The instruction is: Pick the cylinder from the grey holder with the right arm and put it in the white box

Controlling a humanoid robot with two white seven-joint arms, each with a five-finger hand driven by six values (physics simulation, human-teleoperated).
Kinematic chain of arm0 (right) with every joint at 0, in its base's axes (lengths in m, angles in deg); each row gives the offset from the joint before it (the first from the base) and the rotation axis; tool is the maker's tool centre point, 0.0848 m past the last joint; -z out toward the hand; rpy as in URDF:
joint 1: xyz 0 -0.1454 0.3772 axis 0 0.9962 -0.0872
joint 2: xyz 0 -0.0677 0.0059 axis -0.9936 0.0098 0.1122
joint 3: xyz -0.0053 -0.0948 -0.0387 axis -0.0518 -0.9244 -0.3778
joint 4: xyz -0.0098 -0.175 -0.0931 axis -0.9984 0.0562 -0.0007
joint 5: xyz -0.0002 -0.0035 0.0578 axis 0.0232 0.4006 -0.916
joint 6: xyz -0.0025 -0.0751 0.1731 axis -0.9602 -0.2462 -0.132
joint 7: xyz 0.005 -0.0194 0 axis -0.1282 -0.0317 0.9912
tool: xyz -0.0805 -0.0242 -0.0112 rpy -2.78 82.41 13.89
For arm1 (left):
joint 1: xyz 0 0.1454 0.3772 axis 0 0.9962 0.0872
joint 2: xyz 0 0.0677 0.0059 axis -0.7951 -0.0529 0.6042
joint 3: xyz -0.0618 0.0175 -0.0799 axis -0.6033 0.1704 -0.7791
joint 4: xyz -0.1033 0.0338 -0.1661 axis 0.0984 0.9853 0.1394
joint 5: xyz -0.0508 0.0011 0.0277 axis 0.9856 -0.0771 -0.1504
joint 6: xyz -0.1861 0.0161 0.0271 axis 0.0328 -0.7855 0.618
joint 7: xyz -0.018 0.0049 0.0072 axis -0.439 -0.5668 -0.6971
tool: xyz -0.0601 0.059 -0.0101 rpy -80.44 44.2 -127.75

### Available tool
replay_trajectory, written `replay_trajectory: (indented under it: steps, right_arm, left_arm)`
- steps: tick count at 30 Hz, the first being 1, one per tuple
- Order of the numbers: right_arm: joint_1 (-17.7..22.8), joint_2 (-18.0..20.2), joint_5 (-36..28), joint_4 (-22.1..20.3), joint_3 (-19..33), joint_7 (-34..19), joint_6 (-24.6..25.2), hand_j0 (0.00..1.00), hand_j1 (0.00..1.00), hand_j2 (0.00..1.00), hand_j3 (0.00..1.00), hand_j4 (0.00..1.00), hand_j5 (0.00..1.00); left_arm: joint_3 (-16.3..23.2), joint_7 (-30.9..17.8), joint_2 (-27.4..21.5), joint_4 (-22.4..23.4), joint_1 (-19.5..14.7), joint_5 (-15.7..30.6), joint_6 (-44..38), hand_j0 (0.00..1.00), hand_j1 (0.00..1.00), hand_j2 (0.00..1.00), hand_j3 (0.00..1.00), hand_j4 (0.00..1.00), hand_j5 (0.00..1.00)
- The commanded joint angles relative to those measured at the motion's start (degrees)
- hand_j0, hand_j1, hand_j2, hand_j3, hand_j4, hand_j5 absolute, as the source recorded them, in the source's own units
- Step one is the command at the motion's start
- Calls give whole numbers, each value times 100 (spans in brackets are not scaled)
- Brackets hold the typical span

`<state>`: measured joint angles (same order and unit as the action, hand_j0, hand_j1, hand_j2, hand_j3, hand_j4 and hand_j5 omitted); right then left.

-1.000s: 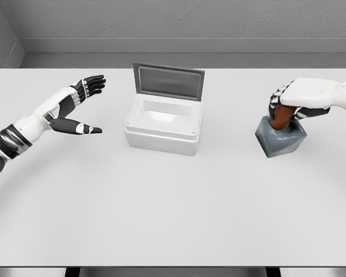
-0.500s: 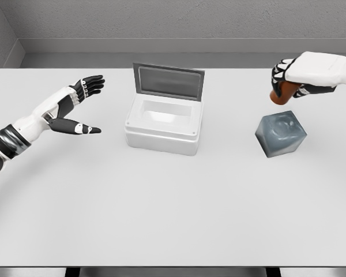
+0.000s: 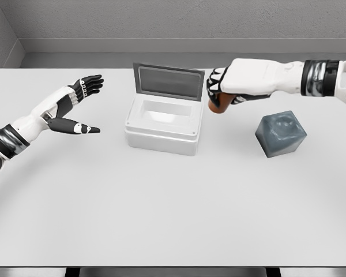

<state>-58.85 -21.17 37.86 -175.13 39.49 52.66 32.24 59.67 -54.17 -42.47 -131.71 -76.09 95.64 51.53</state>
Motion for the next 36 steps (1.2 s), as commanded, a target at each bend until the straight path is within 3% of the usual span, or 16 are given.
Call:
replay_trajectory:
  steps: [1, 8, 13, 23, 36]
  right_arm:
    - [0, -85, -47, -104, -106, 4, 22, 17, 17, 17, 17, 17, 17]
    - [-88, -384, -12, -139, -141, 4, 22, 19, 19, 19, 19, 19, 19]
    - [-167, -630, 163, 151, -211, 4, 22, 19, 19, 19, 19, 19, 19]
    - [-211, -788, 251, 573, -211, 4, 22, 20, 20, 20, 20, 20, 20]
    - [-202, -911, 295, 731, -334, 4, 22, 21, 21, 21, 21, 21, 21]
  left_arm:
    - [-9, 0, -2, -1, 0, 28, -3, 100, 100, 100, 100, 100, 100]
    - [-9, 0, -11, -1, 0, 37, -3, 100, 100, 100, 100, 100, 100]
    - [-9, 0, -11, -1, 0, 37, -3, 100, 100, 100, 100, 100, 100]
    - [-9, 0, 15, -10, 9, 28, -3, 100, 100, 100, 100, 100, 100]
    - [-9, -9, 15, -19, 18, 28, -3, 100, 100, 100, 100, 100, 100]
